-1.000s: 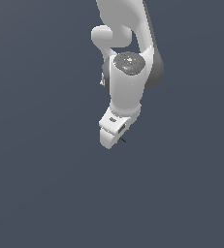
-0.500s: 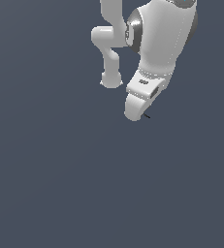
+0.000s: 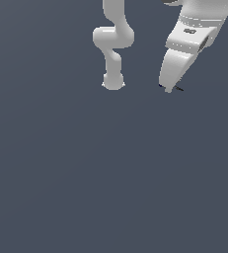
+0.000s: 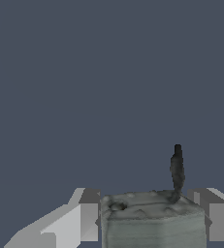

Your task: Pick up the object and move it to a goal position.

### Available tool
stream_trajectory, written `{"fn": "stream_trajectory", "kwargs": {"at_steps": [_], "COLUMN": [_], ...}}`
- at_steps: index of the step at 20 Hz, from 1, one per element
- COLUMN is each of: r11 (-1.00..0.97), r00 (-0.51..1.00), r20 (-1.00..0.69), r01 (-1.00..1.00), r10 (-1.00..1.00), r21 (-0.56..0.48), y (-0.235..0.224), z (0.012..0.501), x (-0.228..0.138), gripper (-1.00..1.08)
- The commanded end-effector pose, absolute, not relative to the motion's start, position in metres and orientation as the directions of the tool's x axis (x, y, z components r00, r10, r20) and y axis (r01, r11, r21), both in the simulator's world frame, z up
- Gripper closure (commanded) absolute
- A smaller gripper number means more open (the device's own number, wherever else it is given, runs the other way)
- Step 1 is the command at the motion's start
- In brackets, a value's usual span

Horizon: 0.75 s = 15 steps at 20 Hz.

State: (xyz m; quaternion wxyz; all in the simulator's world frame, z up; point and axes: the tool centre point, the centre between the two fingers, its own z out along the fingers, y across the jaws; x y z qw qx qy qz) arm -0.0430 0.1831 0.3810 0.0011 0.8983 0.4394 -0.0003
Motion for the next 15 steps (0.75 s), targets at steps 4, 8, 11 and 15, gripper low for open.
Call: {"fn": "stream_trajectory", "kwargs": {"at_steps": [4,8,11,15], "r11": [-0.615,-0.616,-0.616,-0.616], "r00": [0.615,0.616,0.616,0.616], "r20": [-0.001,0.000,0.000,0.000], "r01": [0.788,0.788,0.788,0.788], "r10": [0.788,0.788,0.788,0.788], "r21": [0.001,0.000,0.000,0.000], "y": [0.211,0.223,0.228,0.231], "z": [0.419,0.434,0.441,0.444], "x": [-0.055,-0.058,-0.060,-0.060], "gripper": [1.08,1.08,1.08,1.08]}}
